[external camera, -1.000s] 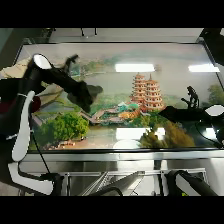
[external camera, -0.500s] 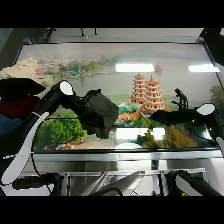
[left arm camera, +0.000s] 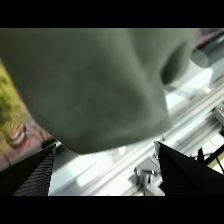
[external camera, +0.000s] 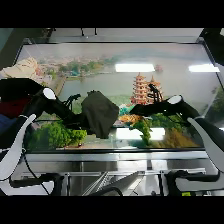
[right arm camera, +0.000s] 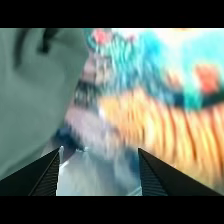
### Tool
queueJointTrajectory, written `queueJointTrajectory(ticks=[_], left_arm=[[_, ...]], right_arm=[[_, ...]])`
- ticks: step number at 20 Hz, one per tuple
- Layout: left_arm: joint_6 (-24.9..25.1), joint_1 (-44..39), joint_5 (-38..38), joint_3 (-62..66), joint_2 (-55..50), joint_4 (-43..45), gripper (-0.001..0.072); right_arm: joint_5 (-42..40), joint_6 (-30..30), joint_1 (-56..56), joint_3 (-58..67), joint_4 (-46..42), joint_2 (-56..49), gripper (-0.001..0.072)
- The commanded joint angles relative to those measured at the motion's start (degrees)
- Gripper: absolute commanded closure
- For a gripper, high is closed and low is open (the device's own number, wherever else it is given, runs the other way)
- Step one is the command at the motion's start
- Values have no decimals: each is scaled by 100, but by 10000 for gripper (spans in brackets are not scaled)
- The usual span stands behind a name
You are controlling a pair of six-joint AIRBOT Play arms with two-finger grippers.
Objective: Fold the shirts.
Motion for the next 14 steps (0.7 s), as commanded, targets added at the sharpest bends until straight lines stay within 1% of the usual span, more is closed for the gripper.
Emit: queueJointTrajectory(ticks=[1,2,3,5,6,7,8,9,10,11,12,14], left_arm=[[684,219,1095,-708,0,-752,20],[800,219,1331,-767,2,-894,20],[802,216,1539,-785,2,-898,20],[839,227,1714,-767,2,-881,34],[841,238,1744,-769,4,-883,191],[841,240,1746,-769,4,-879,320],[841,238,1746,-769,4,-881,437],[841,238,1746,-769,7,-883,522],[841,225,1742,-769,7,-887,596],[839,223,1716,-767,9,-890,616],[841,223,1626,-754,22,-907,616],[839,229,1342,-549,116,-922,616]], right_arm=[[-68,-361,501,815,201,-1130,194],[-87,-402,640,1008,286,-1375,195],[-109,-402,754,1180,354,-1567,196],[-107,-404,933,1519,428,-1851,256],[-105,-417,994,1628,494,-1912,255],[-107,-431,1036,1707,538,-1926,255],[-101,-503,1056,1764,625,-1923,256],[-87,-507,1067,1816,734,-1919,276],[-24,-507,1067,1864,833,-1919,429],[55,-511,1064,1915,894,-1919,610],[155,-535,1064,1967,896,-1908,627],[439,-772,1051,2065,894,-1818,688]])
